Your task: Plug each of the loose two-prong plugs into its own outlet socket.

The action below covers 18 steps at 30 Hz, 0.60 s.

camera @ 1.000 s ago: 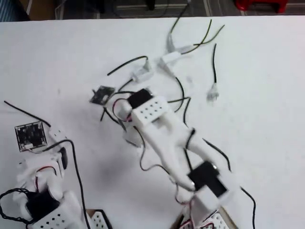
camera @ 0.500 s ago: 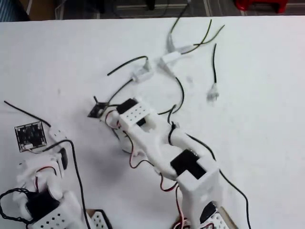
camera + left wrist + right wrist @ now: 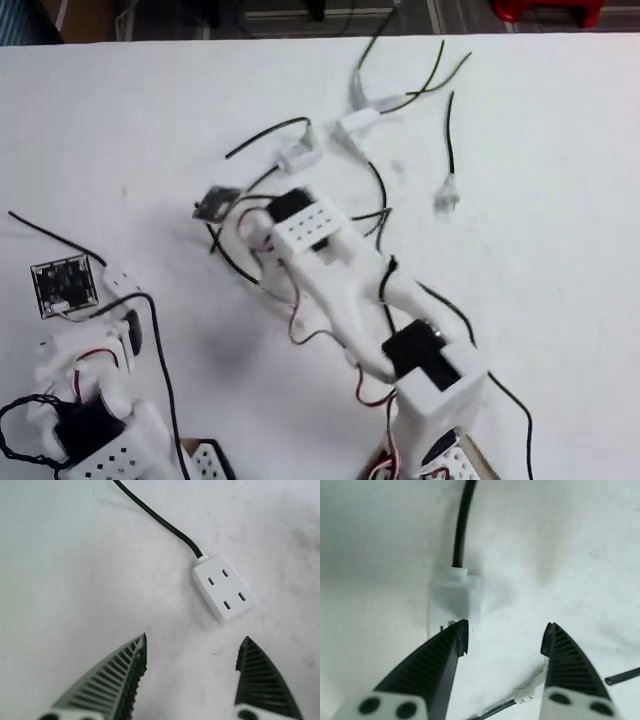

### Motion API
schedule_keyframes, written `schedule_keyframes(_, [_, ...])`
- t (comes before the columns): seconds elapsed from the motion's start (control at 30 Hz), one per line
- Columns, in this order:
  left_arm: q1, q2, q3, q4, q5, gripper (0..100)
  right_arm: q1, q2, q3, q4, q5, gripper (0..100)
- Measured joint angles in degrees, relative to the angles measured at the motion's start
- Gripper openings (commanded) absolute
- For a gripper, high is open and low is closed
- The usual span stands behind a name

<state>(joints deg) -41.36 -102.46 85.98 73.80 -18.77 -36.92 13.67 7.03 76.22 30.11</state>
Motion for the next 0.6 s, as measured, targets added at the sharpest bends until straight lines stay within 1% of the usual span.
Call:
schedule_keyframes(0.07, [0.00,0.00,0.00,0.00,0.00,29,1.85,0.88,0.00,-0.35,0.70,22.8])
schedule_keyframes(0.2, [0.00,0.00,0.00,0.00,0.00,29,1.05,3.52,-0.26,-0.09,1.05,22.7])
schedule_keyframes(0.33, [0.00,0.00,0.00,0.00,0.00,29,-3.16,3.78,-0.44,1.32,0.62,22.7])
schedule_keyframes(0.47, [0.00,0.00,0.00,0.00,0.00,29,-8.35,4.22,-0.35,2.20,-2.73,22.7])
schedule_keyframes(0.6, [0.00,0.00,0.00,0.00,0.00,29,-12.75,5.10,2.20,1.85,-3.78,22.7])
